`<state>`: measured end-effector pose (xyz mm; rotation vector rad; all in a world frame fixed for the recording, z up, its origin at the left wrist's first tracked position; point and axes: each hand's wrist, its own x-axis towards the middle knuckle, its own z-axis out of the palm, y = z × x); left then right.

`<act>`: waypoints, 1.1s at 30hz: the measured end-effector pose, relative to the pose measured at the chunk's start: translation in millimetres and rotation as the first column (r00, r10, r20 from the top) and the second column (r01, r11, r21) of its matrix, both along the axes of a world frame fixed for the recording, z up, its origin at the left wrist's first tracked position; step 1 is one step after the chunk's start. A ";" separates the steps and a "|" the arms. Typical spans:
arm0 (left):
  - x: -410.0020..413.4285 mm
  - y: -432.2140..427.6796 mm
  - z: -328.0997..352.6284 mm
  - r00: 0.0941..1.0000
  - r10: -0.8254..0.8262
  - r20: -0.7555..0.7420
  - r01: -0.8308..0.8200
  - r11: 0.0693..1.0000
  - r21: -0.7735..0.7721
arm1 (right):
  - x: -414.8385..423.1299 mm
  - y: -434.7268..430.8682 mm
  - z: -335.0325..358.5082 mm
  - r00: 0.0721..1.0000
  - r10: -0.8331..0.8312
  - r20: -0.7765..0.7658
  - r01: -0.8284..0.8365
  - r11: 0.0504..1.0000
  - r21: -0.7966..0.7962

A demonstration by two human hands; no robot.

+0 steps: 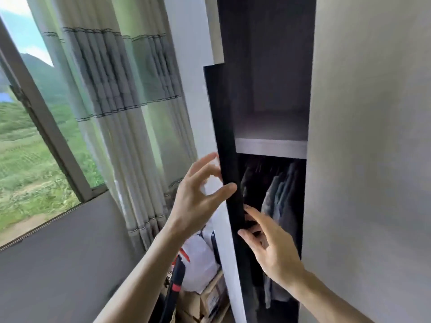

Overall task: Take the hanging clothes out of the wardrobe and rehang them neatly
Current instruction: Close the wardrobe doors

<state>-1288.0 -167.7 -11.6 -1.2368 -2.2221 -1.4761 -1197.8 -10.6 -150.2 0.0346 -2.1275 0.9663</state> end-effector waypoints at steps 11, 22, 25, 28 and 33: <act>15.3 121.9 -1.7 0.983 0.094 -0.159 -0.110 0.989 -0.099 | 8.1 88.3 -4.2 0.900 -0.410 -0.147 0.433 0.878 0.206; 6.1 189.5 -3.8 0.968 0.157 -0.194 -0.177 0.980 -0.089 | -22.4 129.9 -11.3 0.682 -0.648 -0.338 0.731 0.611 0.304; 0.2 207.5 -6.3 0.958 0.186 -0.219 -0.203 0.978 -0.054 | -25.3 145.3 -6.2 0.644 -0.685 -0.341 0.763 0.541 0.352; -10.1 218.3 -9.6 0.933 0.227 -0.280 -0.253 0.966 -0.060 | -28.1 155.1 -3.2 0.620 -0.715 -0.322 0.774 0.494 0.395; -22.2 235.6 -13.8 0.866 0.270 -0.420 -0.309 0.951 -0.026 | -29.1 162.8 5.9 0.582 -0.741 -0.334 0.798 0.443 0.408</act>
